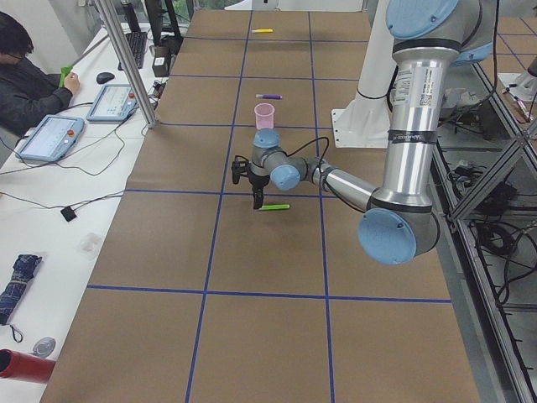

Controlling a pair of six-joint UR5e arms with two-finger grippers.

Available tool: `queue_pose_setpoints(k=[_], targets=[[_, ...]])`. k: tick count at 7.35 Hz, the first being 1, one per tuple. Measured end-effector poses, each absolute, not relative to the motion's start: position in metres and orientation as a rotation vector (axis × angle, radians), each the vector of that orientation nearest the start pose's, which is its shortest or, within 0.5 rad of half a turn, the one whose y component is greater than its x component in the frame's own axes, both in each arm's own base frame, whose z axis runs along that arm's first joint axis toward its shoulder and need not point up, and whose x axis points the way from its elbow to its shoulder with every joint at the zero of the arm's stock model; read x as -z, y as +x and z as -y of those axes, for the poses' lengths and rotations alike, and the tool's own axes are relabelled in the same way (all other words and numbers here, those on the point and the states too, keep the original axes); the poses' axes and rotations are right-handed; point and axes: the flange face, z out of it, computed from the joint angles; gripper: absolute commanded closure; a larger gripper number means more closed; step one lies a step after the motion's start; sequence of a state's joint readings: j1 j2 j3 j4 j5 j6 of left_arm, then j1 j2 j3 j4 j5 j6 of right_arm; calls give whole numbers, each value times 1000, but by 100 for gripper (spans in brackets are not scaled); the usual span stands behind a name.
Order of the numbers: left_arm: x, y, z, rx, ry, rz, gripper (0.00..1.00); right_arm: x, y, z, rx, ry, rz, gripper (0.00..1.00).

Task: Collect pens into pen holder
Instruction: 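Move the left gripper down over the green marker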

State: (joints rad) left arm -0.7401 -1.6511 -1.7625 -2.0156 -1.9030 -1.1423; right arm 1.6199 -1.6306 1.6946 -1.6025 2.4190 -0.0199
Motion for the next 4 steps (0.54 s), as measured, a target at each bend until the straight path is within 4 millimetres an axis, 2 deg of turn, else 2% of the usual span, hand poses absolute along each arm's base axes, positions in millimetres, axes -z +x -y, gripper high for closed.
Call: queue_pose_setpoints(k=[2, 4], targets=[[-491, 339, 444, 165, 125, -778, 8, -625, 81, 464, -16, 57, 857, 0], [-497, 337, 442, 163, 119, -774, 16, -625, 80, 464, -18, 55, 863, 0]])
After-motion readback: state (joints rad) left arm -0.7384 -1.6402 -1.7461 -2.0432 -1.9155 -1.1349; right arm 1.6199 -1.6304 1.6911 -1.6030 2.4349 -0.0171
